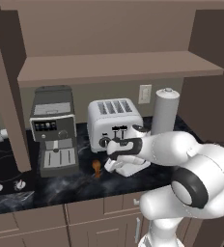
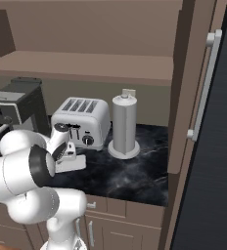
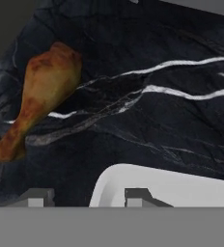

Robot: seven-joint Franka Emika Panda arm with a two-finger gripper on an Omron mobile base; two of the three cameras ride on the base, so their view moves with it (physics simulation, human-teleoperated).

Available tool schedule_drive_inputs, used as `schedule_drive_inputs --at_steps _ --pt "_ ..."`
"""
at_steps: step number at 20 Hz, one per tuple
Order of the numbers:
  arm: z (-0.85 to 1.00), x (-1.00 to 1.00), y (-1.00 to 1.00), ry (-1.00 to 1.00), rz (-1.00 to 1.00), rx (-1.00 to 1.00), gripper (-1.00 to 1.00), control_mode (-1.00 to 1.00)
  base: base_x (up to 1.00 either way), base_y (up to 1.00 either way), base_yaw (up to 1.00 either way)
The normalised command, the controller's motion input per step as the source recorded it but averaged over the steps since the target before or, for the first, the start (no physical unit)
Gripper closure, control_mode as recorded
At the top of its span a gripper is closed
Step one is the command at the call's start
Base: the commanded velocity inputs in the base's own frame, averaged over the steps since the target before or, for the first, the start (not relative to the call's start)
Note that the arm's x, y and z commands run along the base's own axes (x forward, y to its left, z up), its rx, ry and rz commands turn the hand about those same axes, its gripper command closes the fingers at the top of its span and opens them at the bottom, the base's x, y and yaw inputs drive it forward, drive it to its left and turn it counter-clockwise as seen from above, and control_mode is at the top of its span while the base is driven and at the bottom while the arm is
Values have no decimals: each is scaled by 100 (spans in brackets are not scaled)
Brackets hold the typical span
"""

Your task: Retrieve the tupperware from the cabinet, then place the raw meat into the tupperware to avoid contamination.

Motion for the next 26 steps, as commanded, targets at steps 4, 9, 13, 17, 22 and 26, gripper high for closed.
schedule_drive_inputs --at_steps 4,9,13,17,22,26 --pt "0 0 -10 1 -2 0 -100 -100 0 0 0" --pt "4 0 -8 0 -1 0 -100 -100 0 0 0" --pt "3 0 -1 0 -1 0 -100 -100 0 0 0" --pt "0 0 0 0 0 0 -100 -100 0 0 0" --pt "3 0 0 0 0 0 -100 -100 0 0 0" --pt "23 0 0 5 -1 0 -100 -100 0 0 0"
